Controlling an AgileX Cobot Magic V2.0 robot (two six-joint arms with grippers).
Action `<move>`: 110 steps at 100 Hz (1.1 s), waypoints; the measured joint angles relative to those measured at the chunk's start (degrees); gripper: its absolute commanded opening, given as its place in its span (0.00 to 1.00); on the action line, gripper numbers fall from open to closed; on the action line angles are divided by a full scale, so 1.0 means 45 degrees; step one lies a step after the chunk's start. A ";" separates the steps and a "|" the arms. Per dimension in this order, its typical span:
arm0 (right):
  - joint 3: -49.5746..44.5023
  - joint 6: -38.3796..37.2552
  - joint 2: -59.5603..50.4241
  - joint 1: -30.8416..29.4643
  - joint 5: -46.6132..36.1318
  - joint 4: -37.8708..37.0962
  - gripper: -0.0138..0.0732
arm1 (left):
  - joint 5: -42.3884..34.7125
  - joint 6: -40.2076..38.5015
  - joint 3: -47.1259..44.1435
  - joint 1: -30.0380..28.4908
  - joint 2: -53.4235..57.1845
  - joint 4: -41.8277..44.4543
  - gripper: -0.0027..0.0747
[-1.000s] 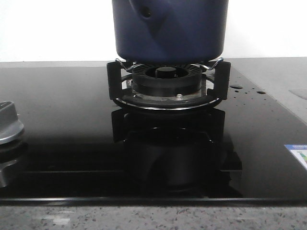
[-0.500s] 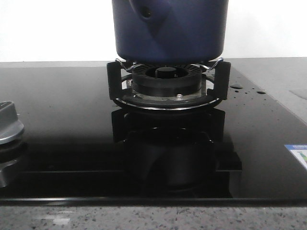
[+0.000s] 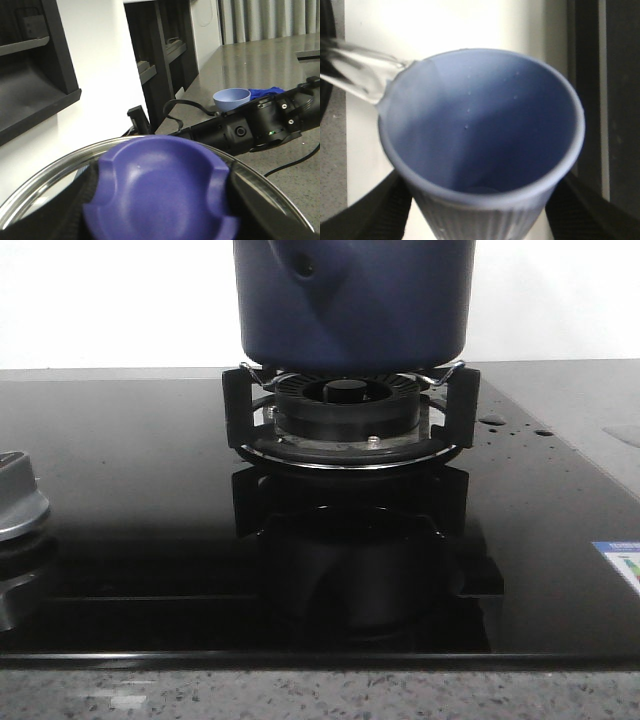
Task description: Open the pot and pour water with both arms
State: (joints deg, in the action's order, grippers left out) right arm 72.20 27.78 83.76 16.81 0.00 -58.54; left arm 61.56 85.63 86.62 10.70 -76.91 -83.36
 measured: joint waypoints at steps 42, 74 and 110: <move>0.0019 0.0000 0.0178 0.0000 -0.0226 -0.3522 0.31 | 0.0069 0.0000 0.0000 0.0000 0.0000 0.0000 0.28; 0.0210 0.0000 0.0371 0.0372 -0.0393 -0.7465 0.31 | 0.0069 0.0000 0.0000 0.0000 0.0000 0.0000 0.28; 0.1341 -0.0030 0.0371 0.0883 0.0000 -0.8983 0.31 | 0.0069 0.0000 0.0000 0.0000 0.0000 0.0000 0.28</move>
State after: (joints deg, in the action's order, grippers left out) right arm 78.23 27.64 85.43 20.79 0.00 -98.97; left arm 61.87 85.63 86.62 10.70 -76.91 -83.36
